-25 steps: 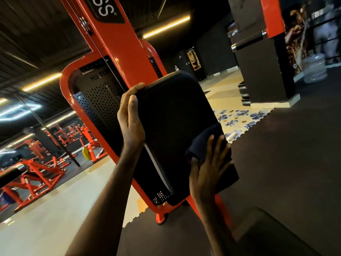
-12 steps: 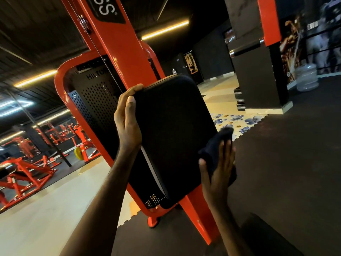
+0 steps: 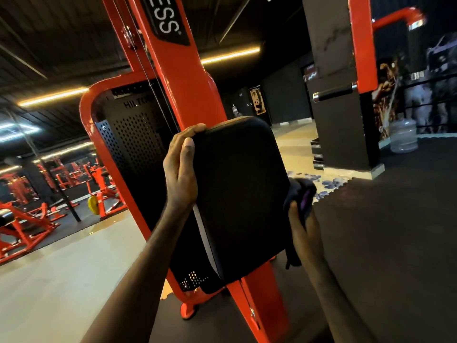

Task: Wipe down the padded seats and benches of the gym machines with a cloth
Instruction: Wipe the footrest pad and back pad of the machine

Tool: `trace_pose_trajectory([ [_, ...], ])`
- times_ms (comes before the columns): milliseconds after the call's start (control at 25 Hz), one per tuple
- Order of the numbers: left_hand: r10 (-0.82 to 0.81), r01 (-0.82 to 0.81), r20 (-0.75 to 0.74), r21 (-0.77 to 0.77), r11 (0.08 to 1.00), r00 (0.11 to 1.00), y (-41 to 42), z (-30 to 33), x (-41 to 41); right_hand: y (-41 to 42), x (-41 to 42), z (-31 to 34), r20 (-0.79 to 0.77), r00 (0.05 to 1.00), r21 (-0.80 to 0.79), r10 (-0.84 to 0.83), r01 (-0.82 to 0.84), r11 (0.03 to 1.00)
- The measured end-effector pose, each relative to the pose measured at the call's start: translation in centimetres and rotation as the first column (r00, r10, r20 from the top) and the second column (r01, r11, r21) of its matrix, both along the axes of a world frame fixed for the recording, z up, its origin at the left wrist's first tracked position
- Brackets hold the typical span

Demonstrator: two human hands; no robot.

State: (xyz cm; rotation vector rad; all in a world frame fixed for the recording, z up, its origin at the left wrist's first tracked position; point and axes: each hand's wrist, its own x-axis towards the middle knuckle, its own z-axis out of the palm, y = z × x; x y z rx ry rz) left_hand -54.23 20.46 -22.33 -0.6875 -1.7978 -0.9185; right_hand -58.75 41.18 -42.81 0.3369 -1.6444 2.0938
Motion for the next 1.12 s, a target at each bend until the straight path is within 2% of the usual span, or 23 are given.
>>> trace_pose_trajectory([
  [80,0.005,-0.005,-0.001,-0.001,1.0,1.0,0.1,0.1,0.0,0.8,-0.4,0.3,0.068,0.995,-0.021,0.075,-0.074,0.997],
  [160,0.005,-0.005,-0.001,0.002,1.0,1.0,0.1,0.2,-0.1,1.5,-1.9,3.9,0.127,0.981,-0.034,0.147,-0.144,0.989],
  [280,0.022,-0.022,-0.018,0.012,1.0,1.0,-0.1,0.2,-0.1,1.6,-2.7,6.9,0.073,0.975,-0.091,0.209,-0.202,0.975],
  [400,0.025,-0.025,-0.018,0.014,1.0,1.0,0.1,0.2,0.0,1.8,-1.2,3.7,0.129,0.979,-0.041,0.16,-0.156,0.987],
  [520,0.01,-0.01,-0.019,0.019,1.0,1.0,0.2,0.2,0.2,2.2,-1.9,6.3,0.182,0.979,0.071,0.098,-0.112,0.991],
  [640,0.018,-0.017,-0.032,0.027,0.999,0.999,0.2,0.1,0.2,2.2,-1.8,13.6,0.032,0.985,0.058,0.169,-0.171,0.984],
  [720,0.028,-0.028,-0.029,0.028,0.999,0.999,0.3,0.2,0.3,1.8,-1.2,13.5,-0.043,0.988,0.095,0.147,-0.142,0.985],
  [800,0.021,-0.02,-0.027,0.032,0.999,0.999,0.4,0.3,0.4,1.6,-0.3,10.2,-0.019,0.997,0.115,0.073,-0.07,0.991],
  [880,0.024,-0.023,-0.035,0.038,0.999,0.999,0.4,0.2,0.5,1.4,0.2,9.5,0.035,0.998,0.092,0.043,-0.046,0.995],
  [960,0.017,-0.015,-0.034,0.046,0.999,0.999,0.4,0.2,0.5,1.4,-0.8,12.6,0.07,0.998,0.076,0.005,-0.01,0.997],
  [1040,0.02,-0.018,-0.034,0.048,0.999,0.999,0.4,0.1,0.4,1.3,-1.4,16.4,0.039,0.999,0.052,0.03,-0.032,0.998],
  [1120,0.032,-0.03,-0.042,0.048,0.998,0.999,0.5,0.2,0.4,0.8,-1.8,17.0,0.002,1.0,0.051,-0.003,0.003,0.999],
])
